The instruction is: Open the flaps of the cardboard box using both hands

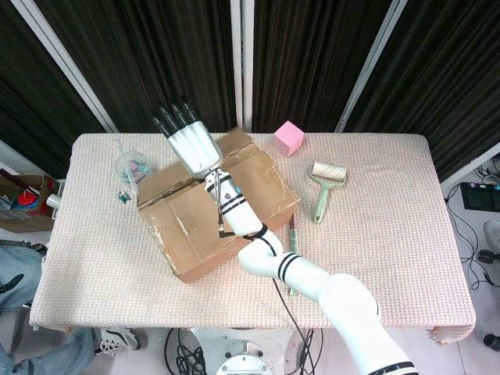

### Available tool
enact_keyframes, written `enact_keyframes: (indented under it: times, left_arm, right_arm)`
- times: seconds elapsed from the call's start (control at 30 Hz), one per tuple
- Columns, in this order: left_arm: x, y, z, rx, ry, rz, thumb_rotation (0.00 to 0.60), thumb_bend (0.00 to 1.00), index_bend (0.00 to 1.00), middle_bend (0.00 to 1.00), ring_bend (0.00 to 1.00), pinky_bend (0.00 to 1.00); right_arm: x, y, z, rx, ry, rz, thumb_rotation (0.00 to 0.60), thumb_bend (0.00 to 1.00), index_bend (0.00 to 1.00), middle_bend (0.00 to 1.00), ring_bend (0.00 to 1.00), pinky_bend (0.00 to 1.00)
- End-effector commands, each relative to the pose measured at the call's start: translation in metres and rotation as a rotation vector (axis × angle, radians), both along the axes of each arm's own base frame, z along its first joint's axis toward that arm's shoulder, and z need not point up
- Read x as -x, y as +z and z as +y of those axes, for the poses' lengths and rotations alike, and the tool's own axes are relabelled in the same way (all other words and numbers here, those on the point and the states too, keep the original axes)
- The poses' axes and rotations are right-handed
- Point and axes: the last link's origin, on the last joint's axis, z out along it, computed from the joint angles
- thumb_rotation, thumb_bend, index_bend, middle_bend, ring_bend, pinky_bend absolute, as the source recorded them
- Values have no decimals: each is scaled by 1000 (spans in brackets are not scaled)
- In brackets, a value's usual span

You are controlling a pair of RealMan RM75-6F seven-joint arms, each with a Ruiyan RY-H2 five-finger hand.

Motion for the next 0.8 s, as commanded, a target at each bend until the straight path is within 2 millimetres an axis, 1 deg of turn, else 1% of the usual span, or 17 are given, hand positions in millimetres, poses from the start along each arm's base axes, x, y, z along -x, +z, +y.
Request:
enact_keyframes:
  times: [0.03, 0.1, 0.2, 0.23, 0.33, 0.37, 0.4, 0.43, 0.53, 0.6, 0.7, 0.73, 0.8]
  left_arm:
    - [-2, 0, 2, 2, -9, -5, 506, 75, 42, 66, 80, 212]
    - [-6, 1, 6, 3, -31, -14, 505, 75, 42, 66, 80, 211]
    - [-18, 7, 15, 12, -83, -34, 505, 77, 47, 66, 80, 211]
    - [-24, 10, 19, 19, -108, -39, 508, 79, 50, 66, 80, 211]
    - [-40, 17, 32, 43, -152, -36, 508, 85, 53, 66, 80, 212]
    - [-47, 19, 38, 54, -162, -38, 507, 86, 53, 66, 80, 212]
    - [-53, 19, 44, 62, -171, -44, 509, 87, 53, 66, 81, 212]
    - [-59, 19, 50, 73, -177, -53, 509, 88, 53, 66, 81, 212]
    - [-75, 13, 64, 108, -198, -81, 512, 88, 53, 67, 81, 212]
    - [-89, 5, 76, 142, -222, -99, 512, 83, 53, 75, 81, 213]
    - [-103, -6, 88, 173, -235, -118, 512, 63, 53, 89, 85, 218]
    - [-109, -11, 94, 187, -237, -122, 503, 59, 53, 95, 92, 223]
    - [-120, -20, 102, 218, -240, -141, 487, 50, 54, 104, 100, 229]
  right_arm:
    - [10, 13, 5, 8, 43, -60, 600, 329, 0, 0, 0, 0]
    - [20, 28, 7, 28, 66, -82, 600, 333, 0, 0, 0, 0]
    - [47, 62, 15, 58, 85, -113, 600, 338, 0, 0, 0, 0]
    - [61, 79, 20, 72, 89, -122, 600, 338, 0, 0, 0, 0]
    - [101, 122, 35, 125, 80, -121, 600, 338, 0, 0, 0, 0]
    - [122, 142, 43, 158, 65, -110, 600, 338, 0, 0, 0, 0]
    - [138, 156, 49, 183, 48, -100, 600, 338, 0, 0, 0, 0]
    - [161, 175, 59, 211, 22, -89, 600, 337, 0, 0, 0, 0]
    - [215, 210, 86, 248, -50, -69, 600, 336, 0, 0, 0, 0]
    - [263, 233, 115, 269, -113, -43, 600, 335, 0, 0, 0, 0]
    - [313, 253, 147, 305, -165, -25, 600, 333, 0, 0, 0, 0]
    - [334, 260, 162, 325, -192, -30, 600, 333, 0, 0, 0, 0]
    - [364, 267, 183, 355, -244, -43, 600, 333, 0, 0, 0, 0]
